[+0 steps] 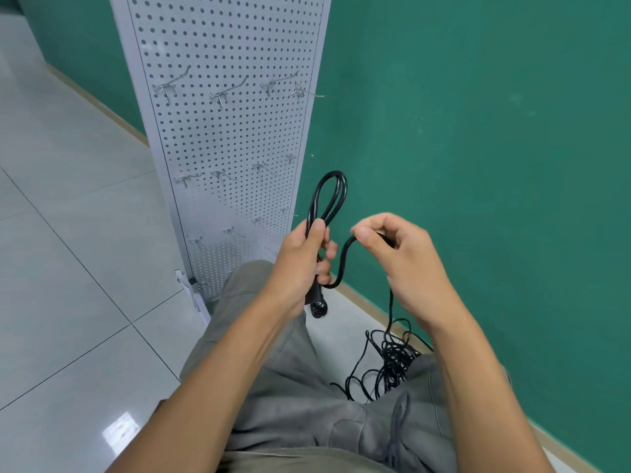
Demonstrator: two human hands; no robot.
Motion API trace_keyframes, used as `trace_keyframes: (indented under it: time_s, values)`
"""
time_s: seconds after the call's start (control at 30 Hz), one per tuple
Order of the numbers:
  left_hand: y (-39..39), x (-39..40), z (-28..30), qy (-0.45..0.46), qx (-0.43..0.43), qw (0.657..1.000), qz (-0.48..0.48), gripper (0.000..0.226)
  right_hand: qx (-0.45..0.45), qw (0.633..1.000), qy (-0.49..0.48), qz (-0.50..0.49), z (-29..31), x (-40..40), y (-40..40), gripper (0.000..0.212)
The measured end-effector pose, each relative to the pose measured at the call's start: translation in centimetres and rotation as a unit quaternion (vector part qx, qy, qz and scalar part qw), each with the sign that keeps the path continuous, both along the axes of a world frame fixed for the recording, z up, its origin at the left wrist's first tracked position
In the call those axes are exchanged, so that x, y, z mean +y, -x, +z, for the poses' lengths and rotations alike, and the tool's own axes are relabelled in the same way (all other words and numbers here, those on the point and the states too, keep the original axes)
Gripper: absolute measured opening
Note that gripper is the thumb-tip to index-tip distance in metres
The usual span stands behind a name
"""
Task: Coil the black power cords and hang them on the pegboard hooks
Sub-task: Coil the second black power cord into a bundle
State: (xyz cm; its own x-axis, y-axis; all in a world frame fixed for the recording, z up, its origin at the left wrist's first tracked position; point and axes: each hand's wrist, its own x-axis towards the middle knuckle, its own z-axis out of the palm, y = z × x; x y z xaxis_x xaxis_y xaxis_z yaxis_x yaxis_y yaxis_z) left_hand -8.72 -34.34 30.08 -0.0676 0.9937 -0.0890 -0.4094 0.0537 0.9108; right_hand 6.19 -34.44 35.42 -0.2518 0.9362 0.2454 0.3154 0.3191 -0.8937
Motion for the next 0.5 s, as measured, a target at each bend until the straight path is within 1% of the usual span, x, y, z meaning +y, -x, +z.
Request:
trace_keyframes:
  time_s: [0.07,0.17,0.27,0.37,0.4,0.43,0.47,0.5]
  values:
    - [-0.3,-0.4,0.6,-0.012,0.013,1.0,-0.015,0.028,0.034,0.999,0.009,-0.015,0.2,0.3,0.2,0.006]
    - [-1.1,-0.9,1.2,-0.013,0.021,0.999,-0.041,0.031,0.076,0.995,0.013,-0.063,-0.4,0.8,-0.1,0.013]
    - [-1.8,-1.3,1.7,-0.016,-0.019,0.995,-0.094,0.034,0.112,0.99,0.026,-0.084,-0.7,1.1,-0.6,0.018]
    - [-1.7,-1.7,2.4,-0.018,-0.07,0.989,-0.128,0.034,0.134,0.987,0.051,-0.072,-2.5,1.5,-1.2,0.015]
    - [-1.5,-1.8,2.6,-0.017,-0.082,0.988,-0.13,0.034,0.139,0.987,0.063,-0.056,-3.4,1.5,-1.4,0.022]
    - [-1.4,-1.8,2.8,-0.018,-0.093,0.987,-0.129,0.033,0.137,0.987,0.076,-0.036,-4.5,1.5,-1.6,0.034]
    - [-1.2,-1.8,2.9,-0.02,-0.1,0.987,-0.125,0.033,0.125,0.988,0.093,-0.021,-5.5,1.4,-1.8,0.044]
    - [-0.8,-1.7,2.9,-0.024,-0.105,0.987,-0.121,0.033,0.092,0.99,0.107,-0.014,-6.5,1.4,-2.1,0.047]
